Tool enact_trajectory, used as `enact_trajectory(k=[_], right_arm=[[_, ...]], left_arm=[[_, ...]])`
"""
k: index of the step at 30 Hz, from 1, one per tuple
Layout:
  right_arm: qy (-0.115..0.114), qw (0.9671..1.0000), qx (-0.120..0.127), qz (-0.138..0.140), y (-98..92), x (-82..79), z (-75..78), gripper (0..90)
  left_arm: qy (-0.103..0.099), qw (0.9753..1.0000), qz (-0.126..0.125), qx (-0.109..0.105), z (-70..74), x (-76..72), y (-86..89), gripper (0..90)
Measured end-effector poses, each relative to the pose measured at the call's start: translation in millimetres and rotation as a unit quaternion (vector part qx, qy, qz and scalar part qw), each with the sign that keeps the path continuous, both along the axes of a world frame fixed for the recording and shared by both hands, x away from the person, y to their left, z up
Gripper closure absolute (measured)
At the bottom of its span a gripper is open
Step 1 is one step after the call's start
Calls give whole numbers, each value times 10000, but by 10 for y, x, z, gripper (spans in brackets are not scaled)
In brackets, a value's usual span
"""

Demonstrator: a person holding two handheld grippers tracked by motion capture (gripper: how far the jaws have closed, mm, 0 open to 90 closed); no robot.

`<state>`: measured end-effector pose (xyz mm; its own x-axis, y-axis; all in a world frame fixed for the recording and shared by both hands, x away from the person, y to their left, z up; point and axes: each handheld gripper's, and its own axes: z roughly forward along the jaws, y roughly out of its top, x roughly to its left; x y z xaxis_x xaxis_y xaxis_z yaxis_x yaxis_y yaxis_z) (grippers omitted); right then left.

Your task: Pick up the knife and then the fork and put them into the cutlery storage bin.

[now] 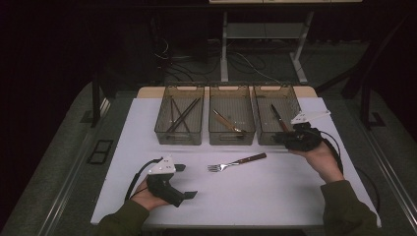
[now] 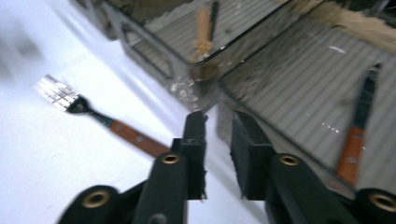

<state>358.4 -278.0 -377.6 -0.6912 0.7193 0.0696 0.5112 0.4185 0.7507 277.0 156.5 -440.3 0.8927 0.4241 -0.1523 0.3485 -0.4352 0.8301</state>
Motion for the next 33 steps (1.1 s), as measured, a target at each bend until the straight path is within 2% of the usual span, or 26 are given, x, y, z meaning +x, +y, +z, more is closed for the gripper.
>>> enact_trajectory(k=[2, 7, 10, 22, 33], right_arm=[[25, 10000, 2, 79, 41, -33, -43, 816], [253, 9991, -23, 354, 183, -40, -169, 897], [343, 9981, -168, 487, 306, -27, -251, 899], [548, 9949, -341, 776, 691, 97, -449, 900], [673, 9925, -550, 855, 838, 171, -583, 900]], left_arm=[[0, 10000, 8, 3, 1, -2, 2, 0], [-7, 10000, 6, 13, 1, 0, 4, 0], [-10, 10000, 12, 3, 0, -2, -1, 0], [-9, 10000, -18, 3, 0, 1, 4, 0], [-5, 10000, -25, 10, -2, 3, 3, 0]])
